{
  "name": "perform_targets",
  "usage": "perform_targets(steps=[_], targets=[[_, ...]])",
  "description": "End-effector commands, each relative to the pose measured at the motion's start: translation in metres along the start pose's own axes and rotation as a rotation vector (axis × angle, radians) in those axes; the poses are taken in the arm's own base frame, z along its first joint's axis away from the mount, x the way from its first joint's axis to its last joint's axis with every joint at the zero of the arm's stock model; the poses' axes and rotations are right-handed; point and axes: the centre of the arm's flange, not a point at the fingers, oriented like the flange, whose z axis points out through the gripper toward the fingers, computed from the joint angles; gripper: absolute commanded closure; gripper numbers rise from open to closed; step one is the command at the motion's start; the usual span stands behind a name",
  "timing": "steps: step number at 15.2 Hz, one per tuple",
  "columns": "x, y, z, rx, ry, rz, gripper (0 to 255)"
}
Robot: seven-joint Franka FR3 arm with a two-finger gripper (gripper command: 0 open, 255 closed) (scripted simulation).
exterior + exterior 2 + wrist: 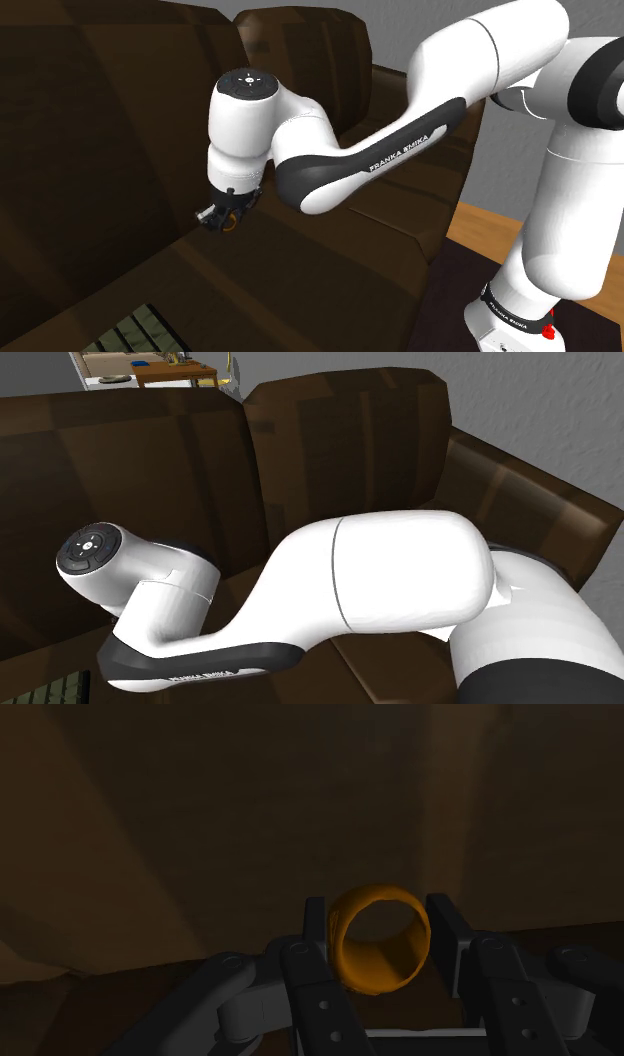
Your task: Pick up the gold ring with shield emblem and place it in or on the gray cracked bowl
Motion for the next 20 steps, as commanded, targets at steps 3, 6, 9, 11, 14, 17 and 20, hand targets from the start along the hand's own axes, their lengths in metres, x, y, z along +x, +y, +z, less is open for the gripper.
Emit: perform_targets(steps=[3,6,9,11,14,17,20], targets=[[0.008,0.000,-0.019,0.000,0.000,0.000,255],[0.013,0.000,-0.033,0.000,0.000,0.000,255],[0.024,0.038,-0.028,0.000,0.000,0.000,255],[0.031,0.063,-0.026,0.000,0.000,0.000,255],[0.042,0.101,-0.021,0.000,0.000,0.000,255],[0.052,0.139,-0.017,0.000,0.000,0.000,255],[0.063,0.177,-0.013,0.000,0.000,0.000,255]])
